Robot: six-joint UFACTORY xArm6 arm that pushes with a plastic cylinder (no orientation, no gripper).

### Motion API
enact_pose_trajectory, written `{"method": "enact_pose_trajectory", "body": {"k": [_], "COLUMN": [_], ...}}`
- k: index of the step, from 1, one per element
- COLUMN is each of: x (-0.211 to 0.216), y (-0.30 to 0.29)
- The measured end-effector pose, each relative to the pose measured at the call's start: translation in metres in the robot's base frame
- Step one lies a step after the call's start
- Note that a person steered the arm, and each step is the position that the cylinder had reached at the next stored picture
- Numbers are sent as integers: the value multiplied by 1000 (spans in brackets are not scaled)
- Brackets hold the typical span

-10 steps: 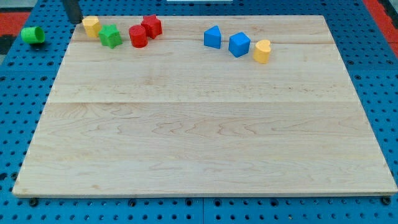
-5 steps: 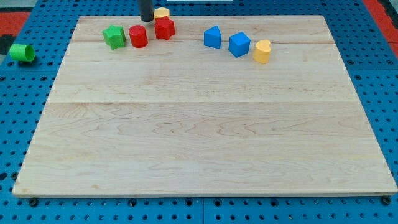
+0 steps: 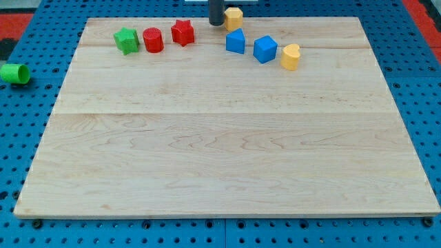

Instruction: Push the yellow hexagon above the blue triangle

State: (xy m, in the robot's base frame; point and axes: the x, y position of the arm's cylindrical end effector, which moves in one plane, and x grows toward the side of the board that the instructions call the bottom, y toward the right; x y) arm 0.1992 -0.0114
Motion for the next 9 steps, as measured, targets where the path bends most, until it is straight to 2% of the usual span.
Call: {"method": "enact_pose_trajectory", "body": {"k": [2, 3, 4, 5, 6, 8, 9], "x": [-7, -5, 24, 66, 7, -8, 8], "y": [-33, -7, 128, 209, 242, 207, 127]}}
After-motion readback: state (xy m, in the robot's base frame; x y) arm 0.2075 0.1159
